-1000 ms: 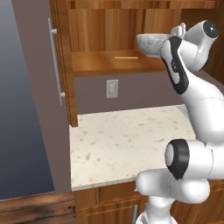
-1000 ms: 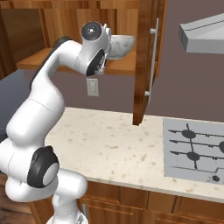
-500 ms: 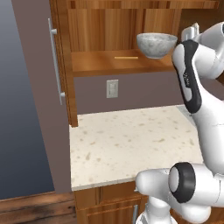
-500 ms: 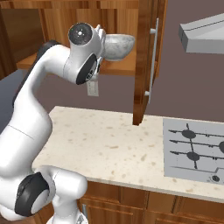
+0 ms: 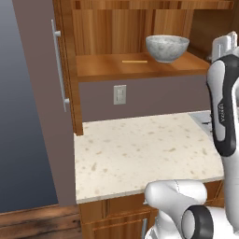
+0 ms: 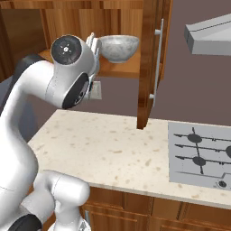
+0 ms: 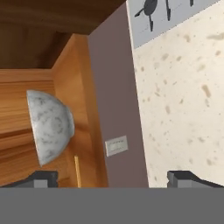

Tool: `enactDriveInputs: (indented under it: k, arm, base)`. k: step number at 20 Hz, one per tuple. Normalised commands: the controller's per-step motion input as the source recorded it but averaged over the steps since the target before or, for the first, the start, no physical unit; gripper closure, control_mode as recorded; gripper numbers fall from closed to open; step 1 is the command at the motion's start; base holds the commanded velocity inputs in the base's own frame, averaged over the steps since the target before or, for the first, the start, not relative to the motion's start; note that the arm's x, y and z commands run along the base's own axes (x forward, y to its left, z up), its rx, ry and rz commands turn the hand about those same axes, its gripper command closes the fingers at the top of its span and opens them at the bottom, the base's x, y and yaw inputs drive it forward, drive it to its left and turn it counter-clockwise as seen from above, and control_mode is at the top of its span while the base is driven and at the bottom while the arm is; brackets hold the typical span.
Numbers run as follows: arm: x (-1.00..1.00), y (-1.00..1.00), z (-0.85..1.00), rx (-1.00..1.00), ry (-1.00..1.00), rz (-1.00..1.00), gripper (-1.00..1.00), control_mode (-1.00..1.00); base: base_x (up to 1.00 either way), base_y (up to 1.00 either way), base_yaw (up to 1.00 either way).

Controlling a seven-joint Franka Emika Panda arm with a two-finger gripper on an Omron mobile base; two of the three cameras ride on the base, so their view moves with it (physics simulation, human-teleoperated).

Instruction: Pick the mug and place it in the sink. Pick the bowl and place it in the open cabinet and then close the cabinet.

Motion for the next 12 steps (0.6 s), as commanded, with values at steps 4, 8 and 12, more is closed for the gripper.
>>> enactDriveInputs:
  k: [4, 8, 12]
  arm:
    - [-0.99, 0.01, 0.0, 0.0, -0.09, 0.0, -1.0, -1.0]
    - [-0.98, 0.01, 0.0, 0.0, -0.05, 0.0, -1.0, -1.0]
    - [-0.95, 0.01, 0.01, 0.0, 0.0, 0.0, -1.0, -1.0]
  base:
    - [0.0, 0.0, 0.0]
    - [0.0, 0.0, 0.0]
    - [0.0, 0.0, 0.0]
